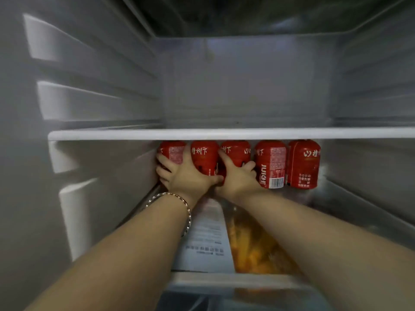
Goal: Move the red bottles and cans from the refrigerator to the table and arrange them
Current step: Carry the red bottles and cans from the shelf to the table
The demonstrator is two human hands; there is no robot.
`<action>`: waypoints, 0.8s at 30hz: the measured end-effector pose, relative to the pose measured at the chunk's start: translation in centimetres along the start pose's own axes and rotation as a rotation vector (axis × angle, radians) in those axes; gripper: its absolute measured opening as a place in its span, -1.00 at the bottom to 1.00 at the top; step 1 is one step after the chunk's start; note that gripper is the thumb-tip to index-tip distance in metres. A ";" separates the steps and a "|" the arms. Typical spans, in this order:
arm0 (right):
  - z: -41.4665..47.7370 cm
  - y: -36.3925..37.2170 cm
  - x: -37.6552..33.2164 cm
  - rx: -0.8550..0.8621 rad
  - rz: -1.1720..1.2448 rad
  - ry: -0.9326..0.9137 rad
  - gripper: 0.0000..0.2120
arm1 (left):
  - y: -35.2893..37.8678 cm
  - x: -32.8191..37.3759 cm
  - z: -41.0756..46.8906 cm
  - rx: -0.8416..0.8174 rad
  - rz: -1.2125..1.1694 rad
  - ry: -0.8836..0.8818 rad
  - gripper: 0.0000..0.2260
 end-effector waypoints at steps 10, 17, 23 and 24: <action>0.6 0.1 0.6 0.175 0.223 0.064 -0.49 | -1.1 -0.9 0.5 0.141 -0.207 -0.056 -0.16; 0.5 -0.5 0.7 0.228 0.173 0.100 -0.57 | -1.0 -1.3 0.6 0.105 -0.136 -0.102 0.15; 0.1 -2.0 2.5 0.424 0.260 0.256 -0.30 | -0.5 -1.9 1.4 0.079 -0.289 -0.206 0.06; 0.2 -2.2 2.8 0.440 0.300 0.257 -0.22 | -0.1 -2.0 1.5 0.048 -0.368 -0.208 0.06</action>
Point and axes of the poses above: each hand's wrist, its own z-axis towards the middle knuckle, its own y-axis out of the palm, x = y × z, the point moved 8 cm from there along z, towards the middle knuckle, and after that the axes turned 8 degrees about x, right-handed, at the moved point
